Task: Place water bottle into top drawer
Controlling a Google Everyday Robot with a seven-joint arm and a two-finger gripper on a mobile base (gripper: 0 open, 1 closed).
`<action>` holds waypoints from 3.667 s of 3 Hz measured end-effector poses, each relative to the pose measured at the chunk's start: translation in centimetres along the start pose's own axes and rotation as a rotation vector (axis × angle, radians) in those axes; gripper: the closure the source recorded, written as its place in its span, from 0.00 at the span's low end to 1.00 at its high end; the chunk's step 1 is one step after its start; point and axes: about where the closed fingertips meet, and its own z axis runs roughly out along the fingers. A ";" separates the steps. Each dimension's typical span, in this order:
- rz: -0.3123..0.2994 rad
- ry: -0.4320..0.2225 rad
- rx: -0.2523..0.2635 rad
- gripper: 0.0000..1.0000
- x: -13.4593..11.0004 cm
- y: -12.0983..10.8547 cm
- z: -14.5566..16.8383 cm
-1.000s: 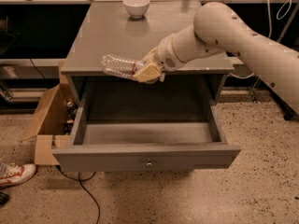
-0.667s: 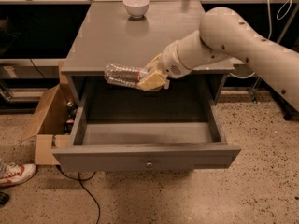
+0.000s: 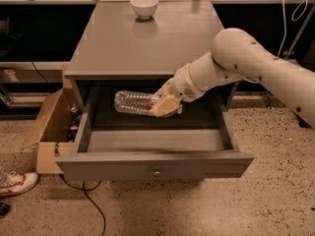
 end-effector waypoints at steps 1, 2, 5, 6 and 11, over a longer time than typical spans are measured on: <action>0.072 0.005 0.037 1.00 3.1 -0.3 1.5; 0.140 -0.025 0.131 1.00 5.9 -2.2 2.7; 0.262 -0.032 0.235 0.74 9.6 -4.3 5.7; 0.262 -0.032 0.235 0.51 9.6 -4.3 5.7; 0.304 -0.187 0.307 0.00 10.8 -2.7 -5.5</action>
Offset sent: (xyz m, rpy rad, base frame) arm 0.0420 -0.0536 -0.0896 0.0738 -0.0384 -0.3387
